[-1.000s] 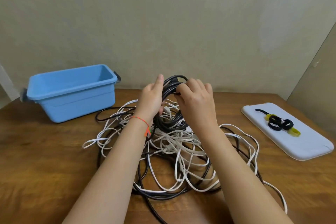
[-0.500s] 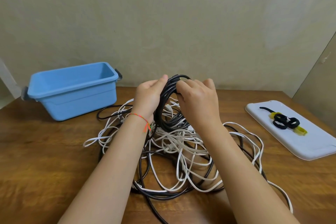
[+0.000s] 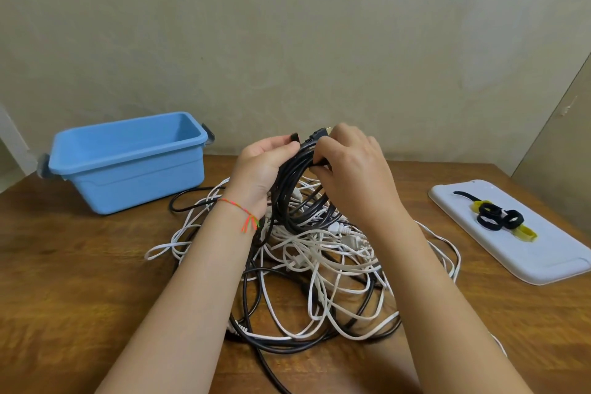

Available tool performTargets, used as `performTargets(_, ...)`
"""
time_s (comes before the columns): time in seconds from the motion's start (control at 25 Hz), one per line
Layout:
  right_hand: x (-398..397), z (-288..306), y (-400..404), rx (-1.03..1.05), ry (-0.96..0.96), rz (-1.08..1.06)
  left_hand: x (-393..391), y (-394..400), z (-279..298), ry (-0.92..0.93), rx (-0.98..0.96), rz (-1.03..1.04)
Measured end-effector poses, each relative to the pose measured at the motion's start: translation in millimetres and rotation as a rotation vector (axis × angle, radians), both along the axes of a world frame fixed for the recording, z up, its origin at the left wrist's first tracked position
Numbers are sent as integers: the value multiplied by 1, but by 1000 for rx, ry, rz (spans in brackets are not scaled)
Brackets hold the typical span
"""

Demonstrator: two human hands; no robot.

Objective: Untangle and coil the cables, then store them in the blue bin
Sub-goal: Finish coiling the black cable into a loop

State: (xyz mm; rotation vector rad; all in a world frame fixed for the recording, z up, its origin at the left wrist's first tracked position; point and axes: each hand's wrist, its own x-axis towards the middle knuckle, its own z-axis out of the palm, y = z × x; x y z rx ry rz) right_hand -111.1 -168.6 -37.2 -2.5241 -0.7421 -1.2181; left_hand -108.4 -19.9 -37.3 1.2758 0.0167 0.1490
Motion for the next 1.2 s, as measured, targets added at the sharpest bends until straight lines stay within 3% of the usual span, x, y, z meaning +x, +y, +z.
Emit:
performTargets(0.24, -4, 10, -6, 3, 161, 92, -3, 5, 3, -67, 128, -45)
performTargets(0.48, -11, 20, -17, -16, 385, 218, -6, 9, 5, -28, 111, -243)
performTargets(0.64, -9, 20, -24, 39, 476, 218, -6, 4, 3, -14, 286, -139)
performTargets(0.72, -8, 20, -27, 50, 494, 216, -6, 6, 2, -12, 386, -73)
performTargets(0.92, -6, 19, -28, 77, 503, 209, -7, 11, 5, -57, 429, -39)
performTargets(1.2, -5, 18, -31, 112, 510, 196, -9, 20, 8, -33, 340, -260)
